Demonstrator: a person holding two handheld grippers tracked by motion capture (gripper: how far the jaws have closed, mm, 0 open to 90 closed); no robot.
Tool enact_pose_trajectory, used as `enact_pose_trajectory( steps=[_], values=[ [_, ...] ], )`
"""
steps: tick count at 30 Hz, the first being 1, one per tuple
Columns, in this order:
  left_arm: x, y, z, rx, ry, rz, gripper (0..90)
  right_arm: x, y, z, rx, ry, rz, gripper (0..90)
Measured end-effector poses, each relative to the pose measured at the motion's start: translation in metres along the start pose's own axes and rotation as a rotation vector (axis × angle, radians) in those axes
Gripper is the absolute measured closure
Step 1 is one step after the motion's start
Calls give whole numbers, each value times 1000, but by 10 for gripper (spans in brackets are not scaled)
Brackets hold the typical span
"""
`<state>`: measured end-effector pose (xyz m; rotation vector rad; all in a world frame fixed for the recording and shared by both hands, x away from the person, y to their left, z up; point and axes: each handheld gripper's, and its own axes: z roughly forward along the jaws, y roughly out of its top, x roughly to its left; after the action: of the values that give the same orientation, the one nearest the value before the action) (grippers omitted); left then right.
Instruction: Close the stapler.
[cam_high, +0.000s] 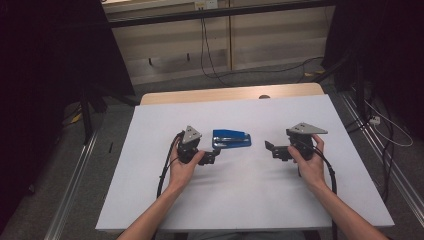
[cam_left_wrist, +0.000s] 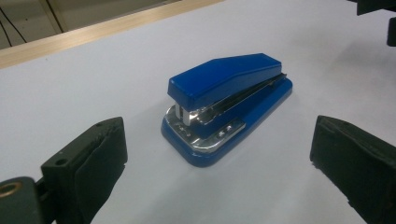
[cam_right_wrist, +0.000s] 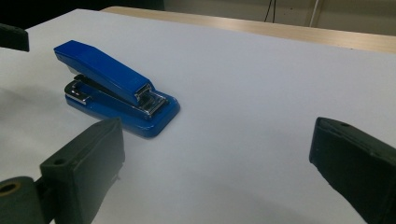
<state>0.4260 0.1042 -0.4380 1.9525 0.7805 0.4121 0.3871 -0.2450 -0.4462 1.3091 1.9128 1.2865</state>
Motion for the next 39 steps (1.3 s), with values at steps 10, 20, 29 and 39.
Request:
enact_pose_trajectory(
  steps=[10,20,29,39],
  values=[
    [-7,-4,-14,-40,31,10,40,3,-1,-20,-55,-47,-11,29],
    [-3,-10,-40,-82,76,8,38,7,-2,-35,-59,-57,-34,35],
    [-5,-20,-61,-108,104,6,39,14,-11,-50,-70,-49,-34,38],
    [1,-38,-87,-94,136,-21,39,14,-22,-71,-84,-83,-33,23]
  ],
)
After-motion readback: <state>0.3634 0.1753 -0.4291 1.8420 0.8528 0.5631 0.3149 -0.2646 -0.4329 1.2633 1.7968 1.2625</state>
